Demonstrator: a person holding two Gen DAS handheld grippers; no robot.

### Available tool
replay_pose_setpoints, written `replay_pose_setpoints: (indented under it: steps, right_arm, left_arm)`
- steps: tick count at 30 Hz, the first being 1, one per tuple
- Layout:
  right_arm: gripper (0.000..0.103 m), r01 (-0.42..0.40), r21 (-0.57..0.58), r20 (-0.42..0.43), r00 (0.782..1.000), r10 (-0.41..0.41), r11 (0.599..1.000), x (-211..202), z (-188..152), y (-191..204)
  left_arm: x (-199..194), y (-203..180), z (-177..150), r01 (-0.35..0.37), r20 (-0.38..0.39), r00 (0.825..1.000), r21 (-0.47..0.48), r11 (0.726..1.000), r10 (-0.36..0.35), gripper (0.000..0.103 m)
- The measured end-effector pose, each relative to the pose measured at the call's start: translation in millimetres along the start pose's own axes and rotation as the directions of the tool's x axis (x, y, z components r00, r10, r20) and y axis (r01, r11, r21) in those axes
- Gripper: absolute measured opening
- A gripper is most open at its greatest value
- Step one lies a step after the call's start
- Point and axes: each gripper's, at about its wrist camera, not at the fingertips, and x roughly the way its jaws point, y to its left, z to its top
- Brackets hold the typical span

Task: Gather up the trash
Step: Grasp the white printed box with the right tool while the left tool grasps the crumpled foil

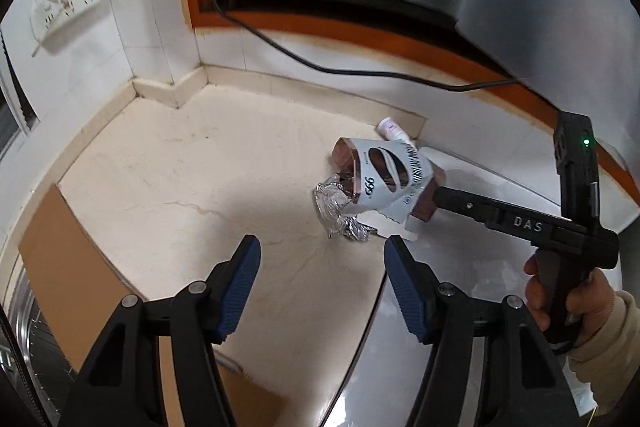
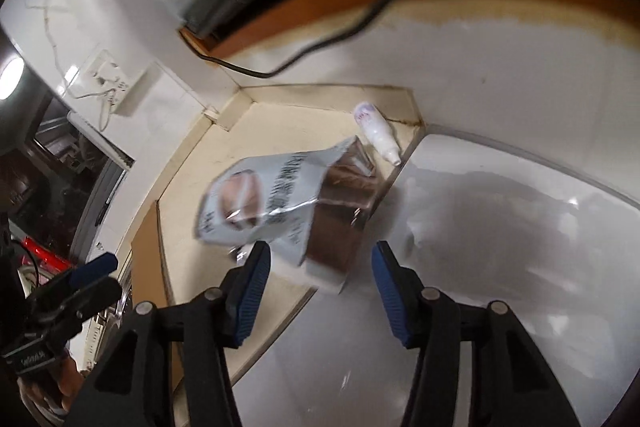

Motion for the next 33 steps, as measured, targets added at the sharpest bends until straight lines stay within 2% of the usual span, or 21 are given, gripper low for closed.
replay_pose_setpoints:
  steps: [4,9,10,12,13,17,21,24,27,30,33]
  right_arm:
    - [0.045,-0.052,-0.001,-0.02,0.998,0.052,0.999,24,8,-9]
    - [0.029,-0.112,-0.041,-0.006,0.994,0.112,0.993,33,12,-3]
    - [0.028,-0.124,-0.051,0.001,0.992,0.124,0.991,32,12,-2]
    - [0.015,-0.141,-0.075,0.023,0.989,0.143,0.987,29,11,2]
    - [0.014,-0.165,-0.094,0.035,0.985,0.169,0.982,24,9,6]
    - [0.005,-0.155,-0.186,0.086,0.981,0.174,0.97,5,2,26]
    - [0.002,-0.063,-0.269,0.162,0.981,0.109,0.961,-30,-12,42]
    - [0.002,0.008,-0.3,0.215,0.975,0.06,0.954,-55,-23,46]
    - [0.002,0.101,-0.308,0.256,0.966,-0.02,0.946,-71,-32,43]
    - [0.002,0.2,-0.305,0.284,0.952,-0.111,0.931,-78,-37,38]
    - [0.002,0.224,-0.277,0.282,0.949,-0.144,0.934,-82,-38,28]
  left_arm:
    - [19,1,6,-0.021,-0.016,1.0,-0.027,0.999,0.02,0.063]
    - [28,4,8,-0.043,-0.027,0.999,-0.044,0.998,0.042,0.063]
    - [27,4,9,-0.046,-0.027,0.999,-0.044,0.998,0.045,0.063]
    - [27,4,9,-0.049,-0.026,0.998,-0.041,0.998,0.048,0.063]
    - [27,5,10,-0.05,-0.025,0.999,-0.041,0.998,0.049,0.063]
    - [29,4,12,-0.05,-0.021,0.999,-0.037,0.998,0.05,0.063]
    - [33,3,14,-0.029,-0.025,0.999,-0.032,0.999,0.028,0.063]
    - [43,0,18,0.013,-0.043,0.999,-0.032,0.999,-0.014,0.063]
    - [57,-6,22,0.049,-0.063,0.997,-0.025,0.998,-0.051,0.066]
    - [75,-13,26,0.049,-0.083,0.995,-0.02,0.999,-0.051,0.068]
    - [98,-16,33,0.049,-0.111,0.992,-0.028,0.998,-0.052,0.068]
